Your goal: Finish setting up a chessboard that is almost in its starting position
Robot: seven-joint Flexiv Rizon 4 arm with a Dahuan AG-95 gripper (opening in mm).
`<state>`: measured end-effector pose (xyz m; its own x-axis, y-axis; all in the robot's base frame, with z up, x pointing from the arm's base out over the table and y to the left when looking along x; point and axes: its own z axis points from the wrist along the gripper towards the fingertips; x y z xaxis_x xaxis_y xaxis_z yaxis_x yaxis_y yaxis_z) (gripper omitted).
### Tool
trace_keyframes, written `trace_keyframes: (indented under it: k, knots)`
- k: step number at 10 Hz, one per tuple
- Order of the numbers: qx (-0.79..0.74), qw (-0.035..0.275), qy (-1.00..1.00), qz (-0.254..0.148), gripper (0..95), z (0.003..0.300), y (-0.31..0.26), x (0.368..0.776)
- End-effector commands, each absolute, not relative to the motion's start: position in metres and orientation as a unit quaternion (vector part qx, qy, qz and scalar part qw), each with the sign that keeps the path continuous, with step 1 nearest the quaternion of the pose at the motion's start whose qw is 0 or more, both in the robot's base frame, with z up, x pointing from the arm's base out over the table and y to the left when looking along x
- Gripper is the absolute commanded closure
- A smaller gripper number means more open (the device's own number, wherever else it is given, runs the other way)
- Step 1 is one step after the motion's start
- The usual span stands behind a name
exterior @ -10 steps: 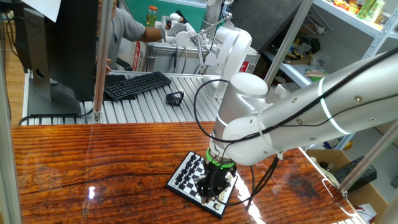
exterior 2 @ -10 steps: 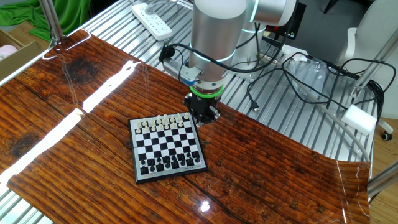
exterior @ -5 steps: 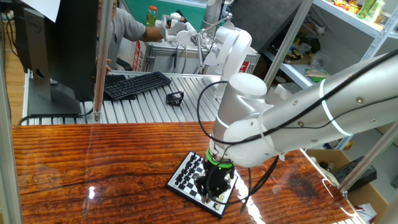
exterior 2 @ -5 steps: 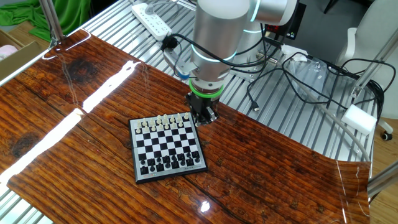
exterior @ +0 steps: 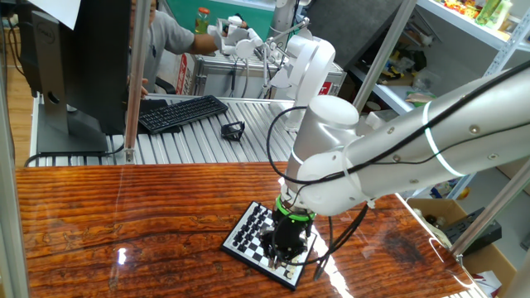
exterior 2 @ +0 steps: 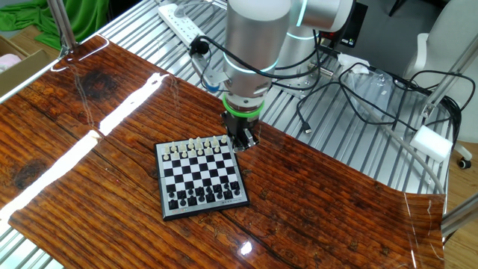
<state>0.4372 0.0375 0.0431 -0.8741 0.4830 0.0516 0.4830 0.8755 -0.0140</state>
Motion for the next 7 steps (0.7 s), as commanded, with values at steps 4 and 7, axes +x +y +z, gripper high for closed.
trace_keyframes:
  k: [4,7]
  knots:
    - [-0.321,0.049,-0.943,-0.069,95.0,0.0449,0.0378,0.4382]
    - [-0.309,0.049,-0.947,-0.074,95.0,0.0452,0.0375,0.438]
